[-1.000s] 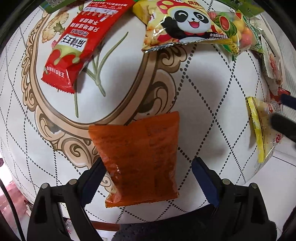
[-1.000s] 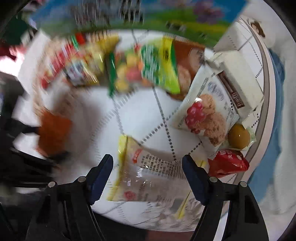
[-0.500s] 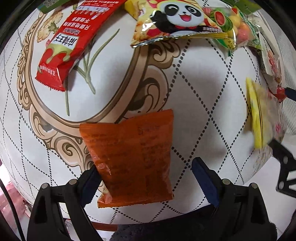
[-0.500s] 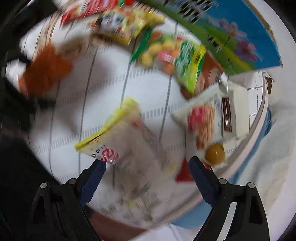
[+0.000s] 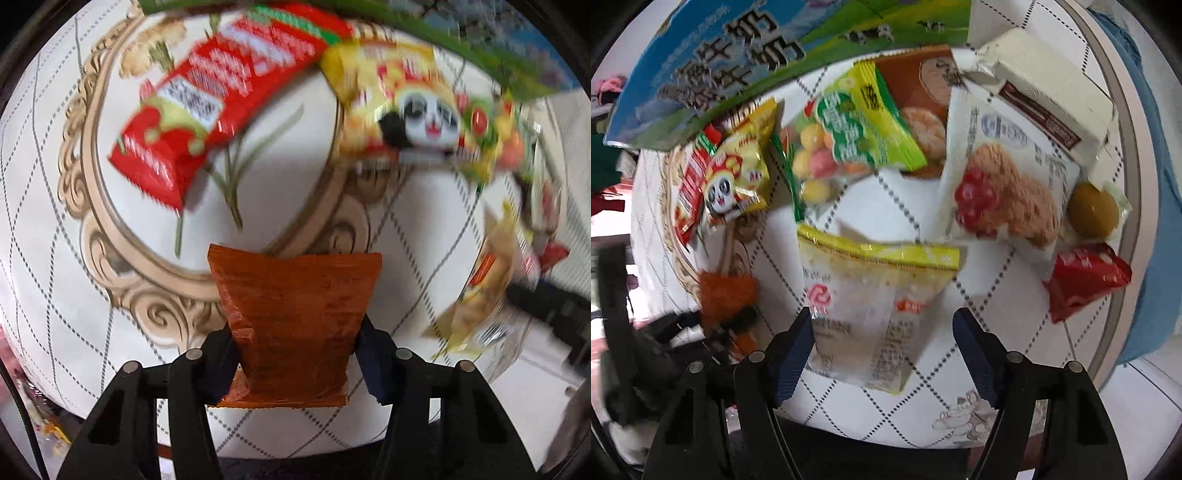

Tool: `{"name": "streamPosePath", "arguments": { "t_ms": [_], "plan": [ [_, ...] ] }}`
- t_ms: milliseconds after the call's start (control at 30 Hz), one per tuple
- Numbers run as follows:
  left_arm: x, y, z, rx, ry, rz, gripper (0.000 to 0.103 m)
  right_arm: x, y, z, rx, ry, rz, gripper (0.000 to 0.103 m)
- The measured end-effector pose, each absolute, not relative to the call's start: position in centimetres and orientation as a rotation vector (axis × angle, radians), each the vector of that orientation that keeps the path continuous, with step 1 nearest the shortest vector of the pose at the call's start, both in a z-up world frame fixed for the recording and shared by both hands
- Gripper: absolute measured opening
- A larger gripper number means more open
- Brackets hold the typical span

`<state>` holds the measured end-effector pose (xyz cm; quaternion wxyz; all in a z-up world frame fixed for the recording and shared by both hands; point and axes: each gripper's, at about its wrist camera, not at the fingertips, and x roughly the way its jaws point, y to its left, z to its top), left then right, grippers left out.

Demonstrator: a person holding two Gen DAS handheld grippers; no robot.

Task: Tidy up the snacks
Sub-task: 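Grasp the orange bag with left tool while right tool grasps clear bread bag, then carry both bags into the box and release them beside the others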

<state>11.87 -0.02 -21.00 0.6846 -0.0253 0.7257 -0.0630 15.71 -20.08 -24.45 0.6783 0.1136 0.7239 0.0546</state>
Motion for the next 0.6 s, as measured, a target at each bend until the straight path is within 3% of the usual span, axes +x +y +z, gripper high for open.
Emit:
{"name": "streamPosePath", "arguments": {
  "t_ms": [100,233,400,600],
  "plan": [
    [12.7,-0.3,-21.1,-0.063,1.621,-0.154,0.054,14.5,-19.1,-25.4,0.242,1.635,0.104,0.077],
    [12.2,-0.7,-22.1,-0.032,1.650,-0.168,0.056,13.0,-16.7,-25.9,0.177,1.583,0.094,0.050],
    [10.9,-1.8,-22.8,-0.010,1.637,-0.146,0.055,12.4,-13.3,-25.3,0.020,1.547,0.130,0.050],
    [9.7,-1.2,-21.3,-0.017,1.602,-0.149,0.044,11.1,-13.3,-26.9,0.047,1.532,0.140,0.047]
  ]
}}
